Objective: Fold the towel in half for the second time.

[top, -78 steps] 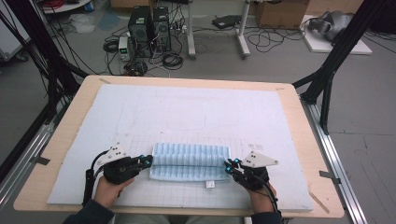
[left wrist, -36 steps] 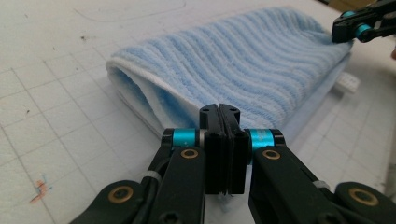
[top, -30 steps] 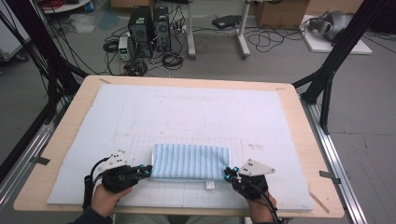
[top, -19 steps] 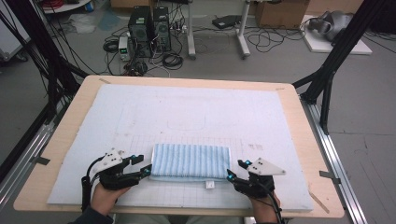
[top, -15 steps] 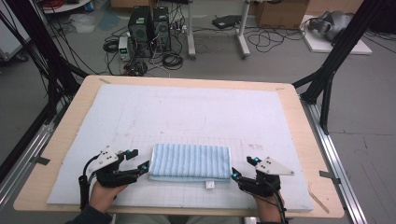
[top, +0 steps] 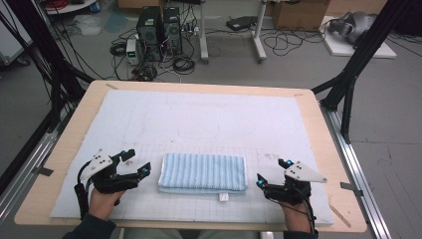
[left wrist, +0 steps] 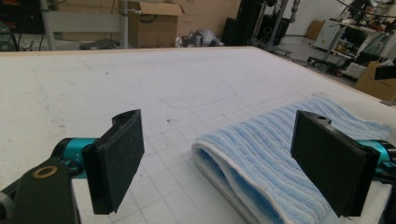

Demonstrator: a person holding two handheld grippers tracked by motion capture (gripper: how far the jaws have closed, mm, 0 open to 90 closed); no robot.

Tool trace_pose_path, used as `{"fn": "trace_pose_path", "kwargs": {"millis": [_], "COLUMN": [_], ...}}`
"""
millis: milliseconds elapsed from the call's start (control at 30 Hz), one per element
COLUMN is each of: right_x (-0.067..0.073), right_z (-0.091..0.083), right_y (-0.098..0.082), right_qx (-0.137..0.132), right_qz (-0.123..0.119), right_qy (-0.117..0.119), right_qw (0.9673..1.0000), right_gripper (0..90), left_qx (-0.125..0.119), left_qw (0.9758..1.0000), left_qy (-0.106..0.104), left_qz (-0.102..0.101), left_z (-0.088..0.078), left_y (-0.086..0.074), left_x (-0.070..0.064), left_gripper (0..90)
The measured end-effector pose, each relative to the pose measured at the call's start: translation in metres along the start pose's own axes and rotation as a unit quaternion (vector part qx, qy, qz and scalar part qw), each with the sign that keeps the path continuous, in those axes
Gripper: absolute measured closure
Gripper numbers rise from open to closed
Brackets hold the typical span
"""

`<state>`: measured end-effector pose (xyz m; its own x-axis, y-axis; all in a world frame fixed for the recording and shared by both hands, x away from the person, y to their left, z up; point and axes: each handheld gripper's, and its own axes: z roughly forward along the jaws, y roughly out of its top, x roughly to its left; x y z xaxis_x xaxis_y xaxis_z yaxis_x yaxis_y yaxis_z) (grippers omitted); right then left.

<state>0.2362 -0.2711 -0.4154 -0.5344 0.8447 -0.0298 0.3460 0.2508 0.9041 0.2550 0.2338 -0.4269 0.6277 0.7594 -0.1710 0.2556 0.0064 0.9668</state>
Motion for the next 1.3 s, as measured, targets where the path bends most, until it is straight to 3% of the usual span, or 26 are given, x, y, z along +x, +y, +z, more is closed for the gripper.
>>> {"fn": "trace_pose_path", "kwargs": {"millis": [333, 667, 1300], "right_x": [-0.0039, 0.0025, 0.0016], "right_z": [-0.0079, -0.0088, -0.0088], "right_y": [0.0009, -0.0001, -0.0025], "right_qx": [-0.018, -0.014, -0.017], "right_qz": [0.005, 0.008, 0.012], "right_qy": [-0.008, -0.006, -0.007], "right_qw": [0.9998, 0.9998, 0.9998], "right_gripper": [11.5, 11.5, 11.5], "left_qx": [0.002, 0.0, 0.006], "left_qw": [1.0, 0.9999, 0.9999], "left_qy": [-0.005, -0.01, -0.013], "left_qz": [0.004, 0.008, 0.009], "left_z": [-0.004, -0.0098, -0.0079], "left_y": [-0.0011, -0.0004, -0.0014], "left_x": [-0.0036, -0.0074, -0.0092], "left_gripper": [17.8, 17.8, 18.2]}}
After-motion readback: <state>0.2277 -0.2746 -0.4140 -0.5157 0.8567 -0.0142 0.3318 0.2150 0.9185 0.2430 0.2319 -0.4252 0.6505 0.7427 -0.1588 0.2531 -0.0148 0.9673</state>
